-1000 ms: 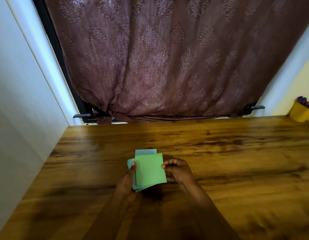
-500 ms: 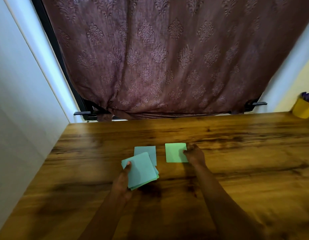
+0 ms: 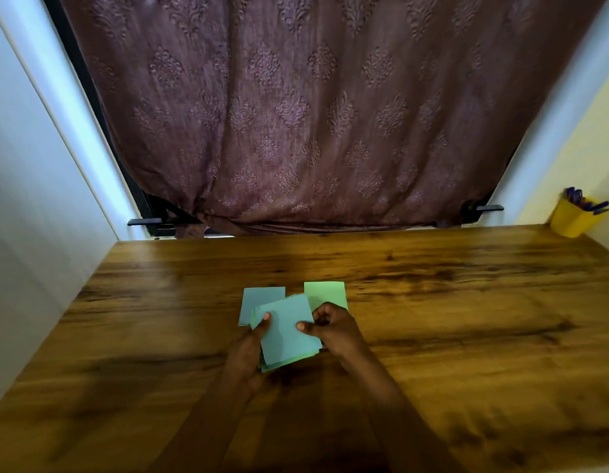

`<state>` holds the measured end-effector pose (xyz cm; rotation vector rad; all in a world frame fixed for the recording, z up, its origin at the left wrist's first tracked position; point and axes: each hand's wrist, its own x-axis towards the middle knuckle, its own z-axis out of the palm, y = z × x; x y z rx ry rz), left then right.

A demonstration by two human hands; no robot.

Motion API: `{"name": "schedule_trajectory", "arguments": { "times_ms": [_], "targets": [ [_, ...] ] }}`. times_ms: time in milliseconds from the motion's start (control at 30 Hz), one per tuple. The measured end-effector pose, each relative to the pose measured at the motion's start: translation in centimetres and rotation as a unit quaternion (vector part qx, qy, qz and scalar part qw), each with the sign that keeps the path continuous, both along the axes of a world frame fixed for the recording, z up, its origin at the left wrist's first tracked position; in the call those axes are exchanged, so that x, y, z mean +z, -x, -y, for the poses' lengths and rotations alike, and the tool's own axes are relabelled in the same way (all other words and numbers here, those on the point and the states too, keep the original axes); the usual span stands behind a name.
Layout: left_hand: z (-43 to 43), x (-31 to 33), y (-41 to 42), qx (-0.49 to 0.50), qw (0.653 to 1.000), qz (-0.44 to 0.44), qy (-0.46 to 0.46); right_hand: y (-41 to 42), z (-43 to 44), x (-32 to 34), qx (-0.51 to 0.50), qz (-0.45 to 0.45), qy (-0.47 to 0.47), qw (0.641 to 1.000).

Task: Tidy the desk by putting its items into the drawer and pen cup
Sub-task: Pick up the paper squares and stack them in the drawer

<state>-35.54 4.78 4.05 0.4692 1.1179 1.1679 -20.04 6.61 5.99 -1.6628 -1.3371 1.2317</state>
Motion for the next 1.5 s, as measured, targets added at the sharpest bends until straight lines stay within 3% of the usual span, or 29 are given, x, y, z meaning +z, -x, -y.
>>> {"name": "schedule_trajectory", "arguments": {
  "times_ms": [333, 500, 567, 633, 700, 767, 833, 933, 1000, 1067, 1233, 1367, 1500],
  "targets": [
    [1.0, -0.5, -5.9, -0.001, 0.999, -0.032, -0.004, -8.2, 0.8, 1.3, 0.021, -0.082, 0.021, 0.996],
    [1.1, -0.2, -8.2, 0.023, 0.999, -0.043, 0.000, -13.6, -0.7, 2.5, -0.119, -0.163, 0.014, 0.979],
    [1.0, -0.6, -8.2, 0.036, 0.997, -0.062, 0.016, -16.0, -2.8, 2.5, -0.182, -0.151, -0.019, 0.971],
    [1.0, -1.0, -8.1, 0.051, 0.996, -0.063, 0.026, -17.8, -5.1, 1.8, -0.208, -0.095, -0.038, 0.973],
    [1.4, -1.0, -8.2, 0.056, 0.996, -0.057, 0.030, -19.1, -7.0, 0.0, -0.154, 0.083, -0.003, 0.985],
    [1.7, -1.3, -8.3, 0.058, 0.996, -0.062, 0.032, -19.7, -7.0, -1.9, -0.082, 0.277, 0.050, 0.956],
    [2.3, -1.4, -8.4, 0.060, 0.996, -0.058, 0.029, -19.2, -5.8, -2.5, -0.064, 0.331, 0.037, 0.941],
    [2.9, -1.6, -8.5, 0.067, 0.996, -0.052, 0.020, -16.1, -2.7, -1.6, -0.024, 0.209, -0.043, 0.977],
    [3.3, -1.7, -8.4, 0.079, 0.995, -0.065, 0.017, -12.9, 0.1, -0.4, 0.041, 0.072, -0.029, 0.996],
    [3.8, -1.9, -8.0, 0.074, 0.995, -0.065, 0.016, -9.8, 2.2, 0.2, 0.106, -0.003, 0.017, 0.994],
    [5.7, -1.3, -5.8, 0.064, 0.997, -0.042, 0.004, -5.8, 3.5, -1.4, 0.083, -0.008, -0.008, 0.997],
    [7.1, -0.6, -3.3, 0.068, 0.997, -0.016, 0.012, -4.2, 4.0, -1.1, 0.091, -0.054, 0.019, 0.994],
    [8.4, -0.1, 1.1, 0.099, 0.995, -0.023, 0.023, -2.3, 4.5, -0.4, 0.033, -0.134, 0.036, 0.990]
  ]
}}
